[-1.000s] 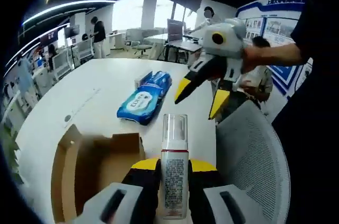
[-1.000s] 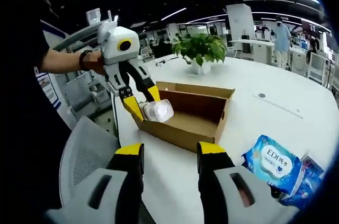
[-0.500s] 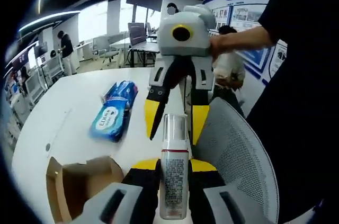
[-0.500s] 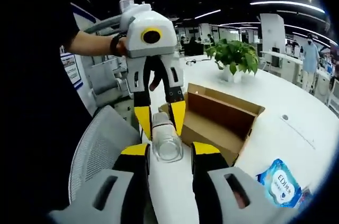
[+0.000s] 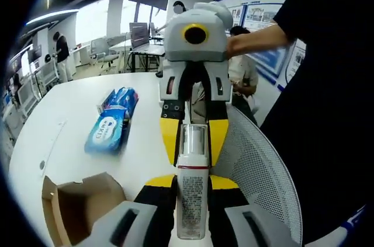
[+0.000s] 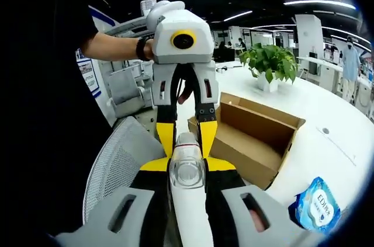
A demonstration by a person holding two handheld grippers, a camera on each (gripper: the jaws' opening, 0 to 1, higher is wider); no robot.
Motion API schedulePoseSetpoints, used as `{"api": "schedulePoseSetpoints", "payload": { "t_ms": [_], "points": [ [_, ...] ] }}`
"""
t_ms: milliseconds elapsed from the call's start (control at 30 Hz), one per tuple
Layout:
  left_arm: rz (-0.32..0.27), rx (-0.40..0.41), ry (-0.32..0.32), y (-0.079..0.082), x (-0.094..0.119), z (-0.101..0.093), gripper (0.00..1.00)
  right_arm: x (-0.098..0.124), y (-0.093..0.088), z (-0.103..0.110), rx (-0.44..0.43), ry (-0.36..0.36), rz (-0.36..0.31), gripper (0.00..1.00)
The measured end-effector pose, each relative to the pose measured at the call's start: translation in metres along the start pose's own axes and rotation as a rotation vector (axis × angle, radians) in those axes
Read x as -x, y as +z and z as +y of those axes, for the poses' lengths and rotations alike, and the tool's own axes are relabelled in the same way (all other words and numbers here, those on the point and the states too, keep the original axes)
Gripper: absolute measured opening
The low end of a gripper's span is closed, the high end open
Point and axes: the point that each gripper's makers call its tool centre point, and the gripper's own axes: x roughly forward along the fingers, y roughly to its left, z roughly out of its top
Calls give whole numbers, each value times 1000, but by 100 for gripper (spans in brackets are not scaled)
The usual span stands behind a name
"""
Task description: Operate the shoe box by opening the lid, removing the specified soft item, and placing it in the target area until the item is outside and the box remains undamaged.
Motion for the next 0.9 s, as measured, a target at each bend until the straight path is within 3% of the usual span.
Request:
{"api": "schedulePoseSetpoints", "payload": {
  "t_ms": [100, 300, 433, 533, 667, 767, 867, 900],
  "points": [
    [5, 12, 13, -3, -3, 2, 20, -1, -5, -2, -25, -6, 6, 18],
    [-9, 22, 56, -2, 0, 8, 23, 4, -5, -13, -125, -42, -47, 18],
    [-41, 46, 97, -3, 8, 12, 28, 13, -7, -20, -160, -62, -64, 18],
    [-79, 89, 173, -6, 18, 20, 30, 20, -11, -26, -185, -83, -66, 18],
    [-184, 187, 274, -7, 34, 32, 32, 31, -18, -35, -213, -111, -68, 18],
    [-244, 257, 351, -14, 47, 42, 32, 39, -23, -41, -232, -132, -70, 18],
    [-264, 301, 436, -24, 58, 47, 32, 46, -28, -45, -249, -156, -68, 18],
    [-307, 337, 452, -24, 63, 46, 32, 49, -31, -46, -255, -164, -69, 18]
  ]
}}
